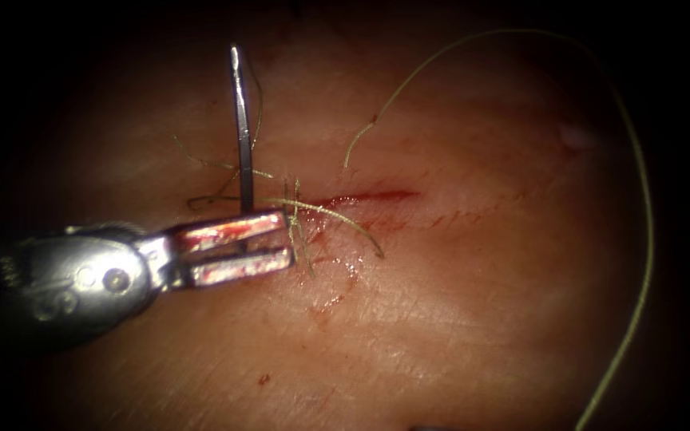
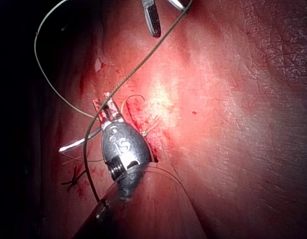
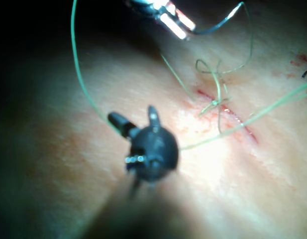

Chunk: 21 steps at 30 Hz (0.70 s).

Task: Wound Closure

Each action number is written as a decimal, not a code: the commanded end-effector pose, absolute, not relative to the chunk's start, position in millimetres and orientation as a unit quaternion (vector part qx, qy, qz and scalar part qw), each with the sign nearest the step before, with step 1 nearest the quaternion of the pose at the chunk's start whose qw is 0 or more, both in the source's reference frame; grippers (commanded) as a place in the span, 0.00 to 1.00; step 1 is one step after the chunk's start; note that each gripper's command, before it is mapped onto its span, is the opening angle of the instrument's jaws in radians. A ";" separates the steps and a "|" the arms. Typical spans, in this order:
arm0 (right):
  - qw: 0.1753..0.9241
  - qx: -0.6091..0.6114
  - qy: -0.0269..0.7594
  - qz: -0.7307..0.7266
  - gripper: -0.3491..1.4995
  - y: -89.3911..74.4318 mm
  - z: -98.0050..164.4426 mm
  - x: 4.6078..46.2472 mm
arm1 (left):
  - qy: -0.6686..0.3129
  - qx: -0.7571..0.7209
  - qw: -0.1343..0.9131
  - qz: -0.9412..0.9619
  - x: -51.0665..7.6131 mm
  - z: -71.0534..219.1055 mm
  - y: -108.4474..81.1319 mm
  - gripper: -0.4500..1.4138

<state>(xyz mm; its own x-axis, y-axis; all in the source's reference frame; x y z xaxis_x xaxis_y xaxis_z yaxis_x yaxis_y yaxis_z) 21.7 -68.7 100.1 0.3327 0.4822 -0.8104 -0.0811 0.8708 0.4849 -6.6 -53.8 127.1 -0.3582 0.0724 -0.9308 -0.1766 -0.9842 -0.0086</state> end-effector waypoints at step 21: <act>0.851 0.054 0.476 0.215 0.96 -60.8 116.3 19.3 | 0.076 -0.522 0.090 0.845 -2.6 129.4 -52.6 0.00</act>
<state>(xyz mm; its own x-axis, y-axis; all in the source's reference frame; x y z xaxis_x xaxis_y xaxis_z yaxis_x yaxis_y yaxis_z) 18.8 -61.3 115.6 0.4558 0.4199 -0.7848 -0.3197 0.9001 0.2960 -2.3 -52.9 128.8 -0.4407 0.0742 -0.8946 -0.2330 -0.9719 0.0342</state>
